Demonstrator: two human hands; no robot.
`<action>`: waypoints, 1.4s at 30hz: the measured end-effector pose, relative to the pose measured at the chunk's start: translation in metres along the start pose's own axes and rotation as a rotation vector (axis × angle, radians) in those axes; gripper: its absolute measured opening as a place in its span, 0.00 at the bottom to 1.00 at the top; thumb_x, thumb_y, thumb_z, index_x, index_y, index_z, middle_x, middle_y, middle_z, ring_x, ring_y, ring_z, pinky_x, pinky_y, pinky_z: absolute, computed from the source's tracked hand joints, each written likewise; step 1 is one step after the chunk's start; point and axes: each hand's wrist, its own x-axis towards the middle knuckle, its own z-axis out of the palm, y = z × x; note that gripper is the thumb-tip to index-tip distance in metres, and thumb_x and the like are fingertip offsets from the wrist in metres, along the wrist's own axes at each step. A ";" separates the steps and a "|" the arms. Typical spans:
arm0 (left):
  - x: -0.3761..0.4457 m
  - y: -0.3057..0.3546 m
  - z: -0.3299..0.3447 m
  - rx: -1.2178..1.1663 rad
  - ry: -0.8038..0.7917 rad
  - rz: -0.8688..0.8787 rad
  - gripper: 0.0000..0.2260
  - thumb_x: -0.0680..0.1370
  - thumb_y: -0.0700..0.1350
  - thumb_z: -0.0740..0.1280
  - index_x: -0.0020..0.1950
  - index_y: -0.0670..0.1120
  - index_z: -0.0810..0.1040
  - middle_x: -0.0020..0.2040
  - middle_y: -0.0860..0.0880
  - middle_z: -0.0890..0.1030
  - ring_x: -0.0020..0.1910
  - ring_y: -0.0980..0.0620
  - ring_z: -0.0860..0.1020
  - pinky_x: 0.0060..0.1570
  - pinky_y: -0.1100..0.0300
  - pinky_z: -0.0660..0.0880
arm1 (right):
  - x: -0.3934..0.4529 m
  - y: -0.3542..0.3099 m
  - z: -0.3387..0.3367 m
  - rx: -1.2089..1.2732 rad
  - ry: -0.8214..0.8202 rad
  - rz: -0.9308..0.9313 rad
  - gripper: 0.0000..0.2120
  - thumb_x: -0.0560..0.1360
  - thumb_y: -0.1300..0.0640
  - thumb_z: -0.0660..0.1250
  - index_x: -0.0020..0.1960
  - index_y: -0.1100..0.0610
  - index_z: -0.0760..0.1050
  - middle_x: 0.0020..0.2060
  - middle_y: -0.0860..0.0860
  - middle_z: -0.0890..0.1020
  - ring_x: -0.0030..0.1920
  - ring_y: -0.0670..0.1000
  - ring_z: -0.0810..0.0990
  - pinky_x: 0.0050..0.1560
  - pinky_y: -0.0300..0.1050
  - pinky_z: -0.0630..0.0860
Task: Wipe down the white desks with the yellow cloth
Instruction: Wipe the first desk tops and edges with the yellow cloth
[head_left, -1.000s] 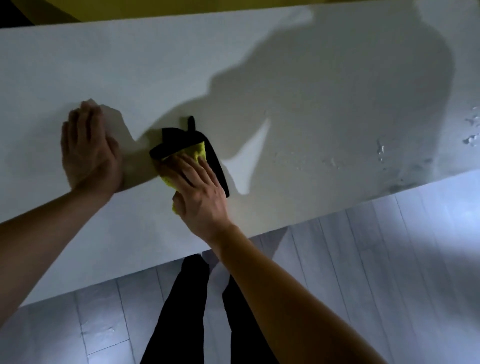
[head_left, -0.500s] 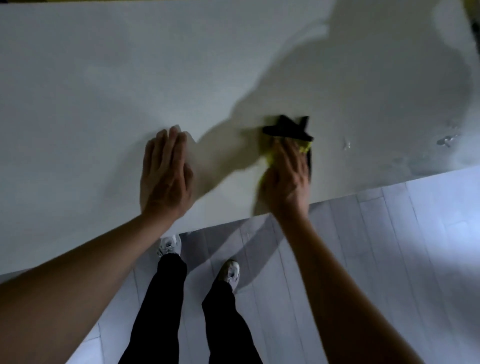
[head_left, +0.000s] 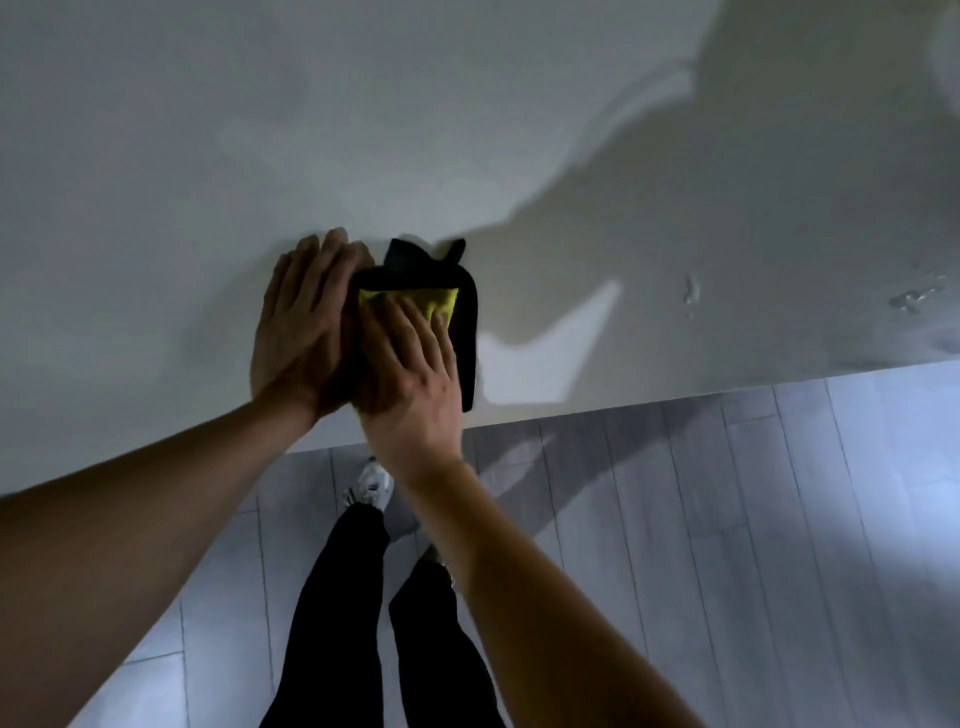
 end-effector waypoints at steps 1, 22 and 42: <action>0.000 0.000 0.000 -0.002 0.004 0.004 0.30 0.83 0.50 0.63 0.83 0.42 0.59 0.84 0.43 0.56 0.84 0.42 0.52 0.82 0.44 0.51 | 0.002 0.008 -0.004 -0.002 -0.031 -0.043 0.26 0.78 0.55 0.67 0.75 0.56 0.70 0.74 0.55 0.71 0.78 0.54 0.62 0.79 0.56 0.55; 0.001 0.005 0.000 -0.004 0.069 -0.052 0.26 0.85 0.40 0.59 0.82 0.36 0.59 0.82 0.39 0.60 0.82 0.41 0.58 0.82 0.45 0.54 | 0.096 0.034 -0.021 -0.008 -0.060 -0.080 0.27 0.74 0.63 0.65 0.73 0.60 0.72 0.72 0.58 0.73 0.75 0.58 0.67 0.76 0.59 0.60; 0.004 0.003 0.002 0.050 0.037 -0.053 0.27 0.84 0.44 0.54 0.83 0.41 0.57 0.84 0.42 0.58 0.83 0.43 0.55 0.82 0.47 0.51 | 0.139 0.083 -0.045 -0.064 0.085 0.155 0.26 0.70 0.63 0.65 0.68 0.63 0.76 0.67 0.62 0.76 0.72 0.64 0.70 0.78 0.57 0.55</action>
